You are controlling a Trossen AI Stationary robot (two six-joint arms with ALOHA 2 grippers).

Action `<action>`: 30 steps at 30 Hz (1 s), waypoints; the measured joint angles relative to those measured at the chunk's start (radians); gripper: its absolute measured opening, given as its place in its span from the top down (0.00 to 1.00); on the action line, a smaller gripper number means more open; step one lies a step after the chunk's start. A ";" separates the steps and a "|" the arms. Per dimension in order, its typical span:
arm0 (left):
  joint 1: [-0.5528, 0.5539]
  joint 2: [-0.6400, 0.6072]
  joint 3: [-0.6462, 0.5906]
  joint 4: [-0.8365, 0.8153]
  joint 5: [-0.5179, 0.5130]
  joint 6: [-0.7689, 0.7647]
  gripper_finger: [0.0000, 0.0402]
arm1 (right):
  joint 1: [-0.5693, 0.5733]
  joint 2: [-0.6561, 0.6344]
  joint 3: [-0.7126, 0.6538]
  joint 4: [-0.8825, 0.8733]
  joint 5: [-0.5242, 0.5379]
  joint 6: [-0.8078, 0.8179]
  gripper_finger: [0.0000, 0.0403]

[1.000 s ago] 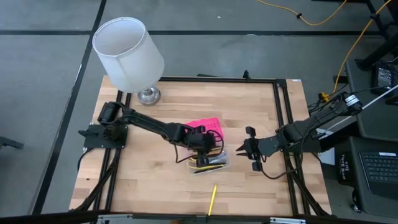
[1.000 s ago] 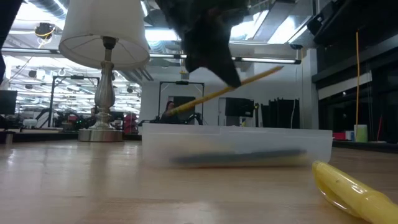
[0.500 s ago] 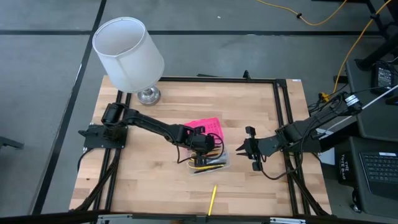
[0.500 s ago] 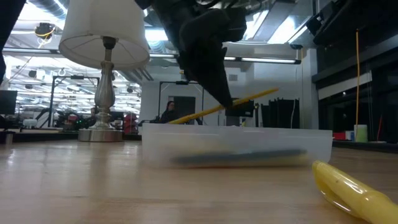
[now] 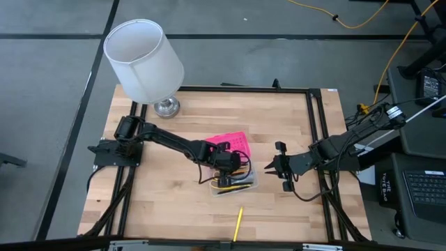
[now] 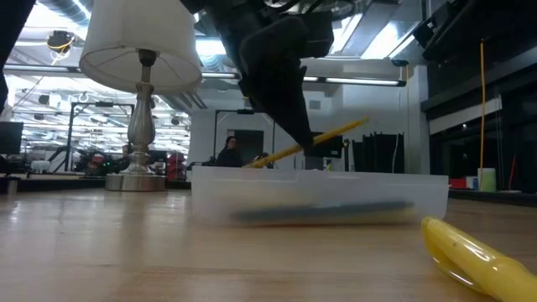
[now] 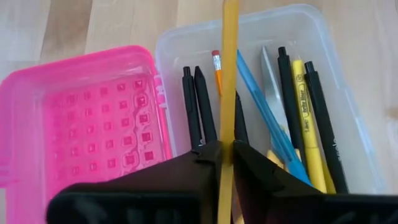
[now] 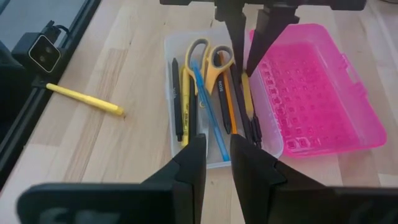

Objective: Pick & place school supplies into a supply box
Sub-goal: Put the yellow pencil into the pink supply box, then put the yellow pen into the pink supply box

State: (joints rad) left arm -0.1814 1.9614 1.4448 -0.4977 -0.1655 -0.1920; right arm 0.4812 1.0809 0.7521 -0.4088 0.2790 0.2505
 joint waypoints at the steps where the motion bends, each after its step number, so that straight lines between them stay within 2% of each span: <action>1: 0.000 0.000 0.000 0.000 0.000 -0.008 0.91 | 0.000 0.000 0.000 0.000 0.000 0.001 0.81; 7: 0.000 0.000 0.000 0.000 -0.007 -0.012 0.79 | 0.000 0.000 0.000 0.000 0.000 0.002 0.81; 11: 0.000 0.000 0.000 0.000 0.015 -0.013 0.75 | 0.000 0.000 0.000 0.000 0.000 0.002 0.81; 16: -0.007 0.000 0.009 -0.006 0.070 -0.042 0.74 | 0.000 0.000 0.000 0.000 0.000 0.002 0.81; 30: -0.111 -0.002 0.084 -0.004 0.073 -0.058 0.74 | 0.000 0.000 0.000 0.033 -0.001 0.000 0.81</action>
State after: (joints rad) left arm -0.2928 1.9591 1.5293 -0.5016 -0.0925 -0.2502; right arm 0.4808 1.0809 0.7521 -0.3759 0.2783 0.2506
